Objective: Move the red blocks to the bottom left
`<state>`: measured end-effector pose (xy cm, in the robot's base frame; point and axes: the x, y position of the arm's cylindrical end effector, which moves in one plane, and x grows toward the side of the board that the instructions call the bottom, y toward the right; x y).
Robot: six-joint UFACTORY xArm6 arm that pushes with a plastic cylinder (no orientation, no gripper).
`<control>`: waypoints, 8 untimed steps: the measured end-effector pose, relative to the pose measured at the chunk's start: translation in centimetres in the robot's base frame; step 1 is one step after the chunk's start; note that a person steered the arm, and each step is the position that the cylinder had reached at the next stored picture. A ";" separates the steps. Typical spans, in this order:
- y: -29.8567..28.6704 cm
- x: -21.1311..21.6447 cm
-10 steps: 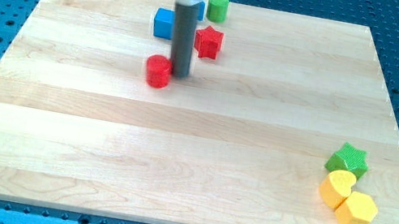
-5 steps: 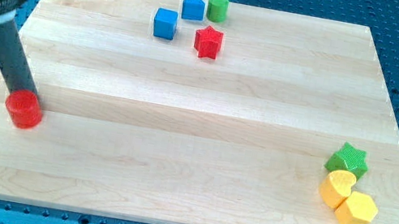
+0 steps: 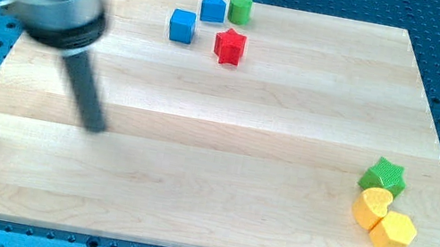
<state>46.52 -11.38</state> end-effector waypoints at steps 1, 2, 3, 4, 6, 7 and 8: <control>11.4 -7.7; 22.3 -14.5; 31.2 -21.1; 37.1 -25.7; 24.9 -21.0; 12.8 -16.6; 4.3 -9.8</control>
<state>36.75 -7.10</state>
